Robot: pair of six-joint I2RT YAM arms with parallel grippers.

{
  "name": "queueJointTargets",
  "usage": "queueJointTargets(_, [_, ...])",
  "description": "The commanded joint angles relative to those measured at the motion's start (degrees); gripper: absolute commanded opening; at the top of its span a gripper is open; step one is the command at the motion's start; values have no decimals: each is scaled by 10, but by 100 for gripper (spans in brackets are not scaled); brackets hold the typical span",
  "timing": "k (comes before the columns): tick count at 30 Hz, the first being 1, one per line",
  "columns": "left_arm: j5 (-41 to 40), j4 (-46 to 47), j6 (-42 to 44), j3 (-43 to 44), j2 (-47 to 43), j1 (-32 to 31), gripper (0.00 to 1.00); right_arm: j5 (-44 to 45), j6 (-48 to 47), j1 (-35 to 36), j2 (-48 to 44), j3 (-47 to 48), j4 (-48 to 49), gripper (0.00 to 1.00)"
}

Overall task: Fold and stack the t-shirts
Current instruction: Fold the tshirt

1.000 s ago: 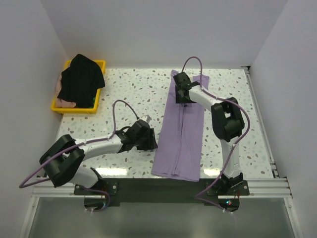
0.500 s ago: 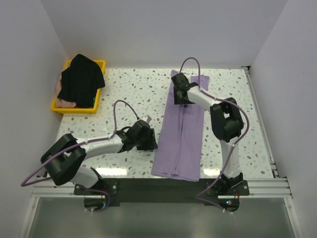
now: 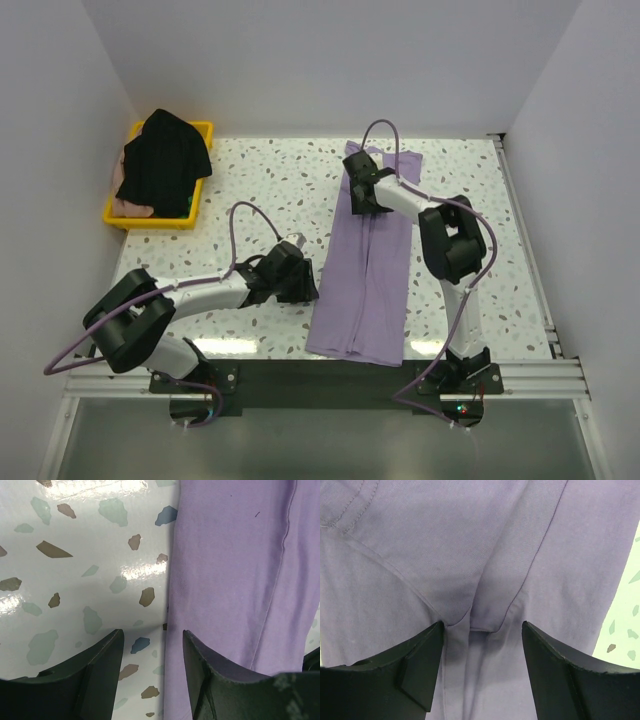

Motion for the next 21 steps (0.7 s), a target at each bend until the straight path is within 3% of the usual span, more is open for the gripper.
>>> queueJointTargets(1, [-10, 17, 11, -7, 6, -1, 55, 29, 3, -1, -11, -5, -7, 67])
queueJointTargets(21, [-11, 19, 12, -11, 10, 0, 55, -58, 35, -45, -93, -72, 42, 68])
